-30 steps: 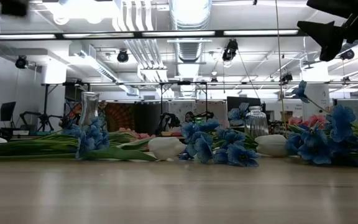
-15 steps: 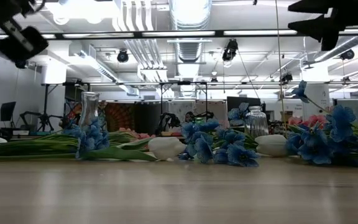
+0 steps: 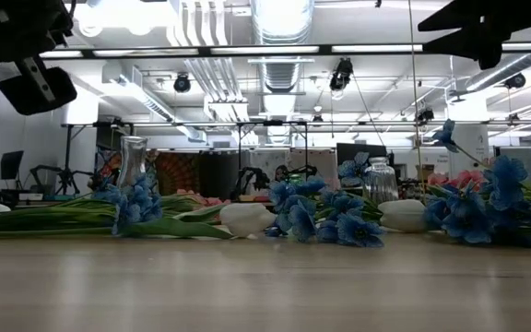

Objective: Sort flowers into vase by color
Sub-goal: Put the middle left blue flowers into the left transparent vase

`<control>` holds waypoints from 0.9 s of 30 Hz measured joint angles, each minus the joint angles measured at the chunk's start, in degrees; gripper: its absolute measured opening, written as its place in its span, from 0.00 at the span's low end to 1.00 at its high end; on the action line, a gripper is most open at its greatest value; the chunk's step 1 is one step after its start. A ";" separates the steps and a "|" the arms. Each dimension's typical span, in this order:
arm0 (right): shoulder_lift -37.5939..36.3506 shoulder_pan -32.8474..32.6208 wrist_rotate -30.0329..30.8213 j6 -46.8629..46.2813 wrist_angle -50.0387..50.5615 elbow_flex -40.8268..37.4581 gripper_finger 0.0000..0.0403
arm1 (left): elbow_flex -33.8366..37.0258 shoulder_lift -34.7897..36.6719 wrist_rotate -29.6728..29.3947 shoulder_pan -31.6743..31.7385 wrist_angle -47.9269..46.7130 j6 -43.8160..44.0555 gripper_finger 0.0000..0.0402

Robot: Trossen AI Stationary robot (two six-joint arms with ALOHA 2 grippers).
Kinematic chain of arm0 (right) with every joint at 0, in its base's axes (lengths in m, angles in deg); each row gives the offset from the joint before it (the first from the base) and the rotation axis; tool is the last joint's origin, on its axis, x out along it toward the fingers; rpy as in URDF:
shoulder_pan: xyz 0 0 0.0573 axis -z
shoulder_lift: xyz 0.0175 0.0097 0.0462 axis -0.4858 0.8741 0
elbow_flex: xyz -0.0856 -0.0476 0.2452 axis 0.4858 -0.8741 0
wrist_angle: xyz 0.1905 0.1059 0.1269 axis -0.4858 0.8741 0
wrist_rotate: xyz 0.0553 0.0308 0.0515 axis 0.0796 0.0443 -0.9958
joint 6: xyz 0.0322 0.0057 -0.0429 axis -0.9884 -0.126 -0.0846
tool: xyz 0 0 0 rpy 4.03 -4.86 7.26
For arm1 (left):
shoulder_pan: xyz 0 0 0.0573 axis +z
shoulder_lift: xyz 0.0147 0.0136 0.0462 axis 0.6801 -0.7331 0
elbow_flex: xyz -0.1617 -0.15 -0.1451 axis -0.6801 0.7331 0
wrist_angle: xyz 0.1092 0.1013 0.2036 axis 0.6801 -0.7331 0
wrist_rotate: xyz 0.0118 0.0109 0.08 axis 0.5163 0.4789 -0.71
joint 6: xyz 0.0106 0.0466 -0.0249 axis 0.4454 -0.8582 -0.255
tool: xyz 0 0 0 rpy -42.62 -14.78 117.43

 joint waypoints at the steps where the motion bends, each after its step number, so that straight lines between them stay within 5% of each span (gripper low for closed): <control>1: 0.09 0.00 0.00 0.42 0.00 0.00 0.60 | -0.22 -0.58 -1.56 0.04 -0.10 1.73 0.00; 7: 0.07 0.00 -0.01 2.38 -0.01 -0.03 0.60 | -5.05 -7.44 -9.87 0.08 -3.77 3.83 0.00; 15: 0.08 0.00 -0.02 3.04 -0.07 0.09 0.60 | -25.15 -24.04 -10.98 0.08 -48.46 15.22 0.00; 27: 0.07 0.00 -0.09 3.28 -0.01 -0.15 0.60 | -42.57 -42.14 -7.87 0.08 -60.92 11.55 0.00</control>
